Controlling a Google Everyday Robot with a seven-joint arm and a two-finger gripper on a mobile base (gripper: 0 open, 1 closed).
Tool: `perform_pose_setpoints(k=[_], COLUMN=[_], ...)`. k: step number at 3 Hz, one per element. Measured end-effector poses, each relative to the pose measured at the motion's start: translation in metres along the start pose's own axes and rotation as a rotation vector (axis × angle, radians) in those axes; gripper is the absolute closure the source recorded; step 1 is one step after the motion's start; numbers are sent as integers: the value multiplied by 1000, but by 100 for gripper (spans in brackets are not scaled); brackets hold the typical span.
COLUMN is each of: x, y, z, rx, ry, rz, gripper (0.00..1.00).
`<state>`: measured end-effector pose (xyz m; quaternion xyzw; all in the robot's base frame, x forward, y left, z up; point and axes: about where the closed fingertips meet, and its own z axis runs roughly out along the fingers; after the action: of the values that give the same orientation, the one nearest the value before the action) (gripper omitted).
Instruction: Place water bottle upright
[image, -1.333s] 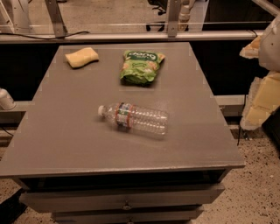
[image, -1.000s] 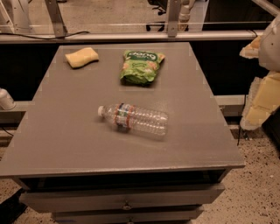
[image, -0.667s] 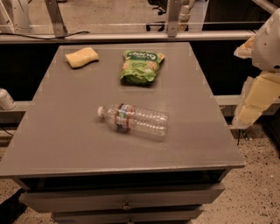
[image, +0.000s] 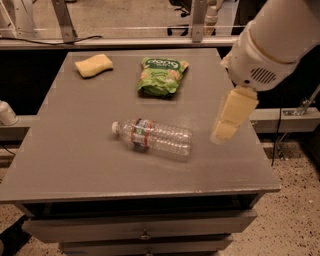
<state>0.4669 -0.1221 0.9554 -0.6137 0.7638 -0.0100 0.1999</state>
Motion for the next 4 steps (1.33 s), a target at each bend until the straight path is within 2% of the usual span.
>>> perform_pose_setpoints(k=[2,4], x=[-57,-106], y=[23,48], z=[68,105], rx=[-78,-131], ry=[-23,-47], rz=[47,59], gripper=[0,0])
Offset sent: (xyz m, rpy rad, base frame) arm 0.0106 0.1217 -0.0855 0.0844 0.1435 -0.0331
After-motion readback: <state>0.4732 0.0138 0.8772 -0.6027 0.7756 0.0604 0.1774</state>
